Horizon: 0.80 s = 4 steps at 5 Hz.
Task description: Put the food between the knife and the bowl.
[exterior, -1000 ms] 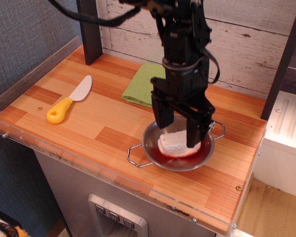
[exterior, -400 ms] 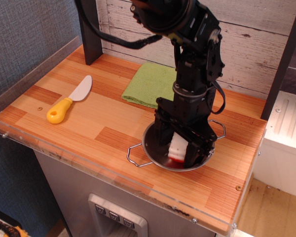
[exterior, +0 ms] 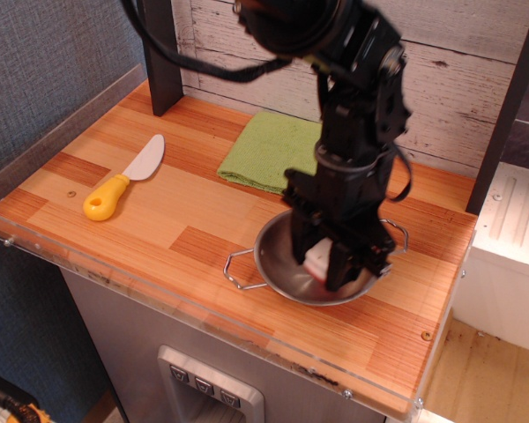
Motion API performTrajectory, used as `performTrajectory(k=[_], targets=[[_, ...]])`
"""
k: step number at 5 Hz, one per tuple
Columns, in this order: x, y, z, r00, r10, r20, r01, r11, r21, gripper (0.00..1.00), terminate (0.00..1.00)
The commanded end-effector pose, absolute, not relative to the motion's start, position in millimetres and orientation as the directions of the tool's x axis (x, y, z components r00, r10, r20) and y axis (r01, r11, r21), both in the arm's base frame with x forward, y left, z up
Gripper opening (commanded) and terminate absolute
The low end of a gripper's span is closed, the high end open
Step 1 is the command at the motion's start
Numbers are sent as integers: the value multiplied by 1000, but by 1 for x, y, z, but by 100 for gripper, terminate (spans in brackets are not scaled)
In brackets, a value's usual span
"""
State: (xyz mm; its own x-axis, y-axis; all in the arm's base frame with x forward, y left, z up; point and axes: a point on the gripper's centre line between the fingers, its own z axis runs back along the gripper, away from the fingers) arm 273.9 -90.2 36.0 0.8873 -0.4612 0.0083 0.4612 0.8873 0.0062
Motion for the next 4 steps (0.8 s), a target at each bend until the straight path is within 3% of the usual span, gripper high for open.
performTrajectory(k=[1, 2, 3, 4], targets=[[266, -37, 130, 963, -193, 188, 178, 979, 98, 0, 0], [267, 8, 119, 991, 42, 126, -61, 987, 150, 0, 0], [261, 53, 88, 983, 182, 39, -186, 972, 145, 0, 0], [263, 54, 61, 997, 80, 14, -81, 992, 97, 0, 0]])
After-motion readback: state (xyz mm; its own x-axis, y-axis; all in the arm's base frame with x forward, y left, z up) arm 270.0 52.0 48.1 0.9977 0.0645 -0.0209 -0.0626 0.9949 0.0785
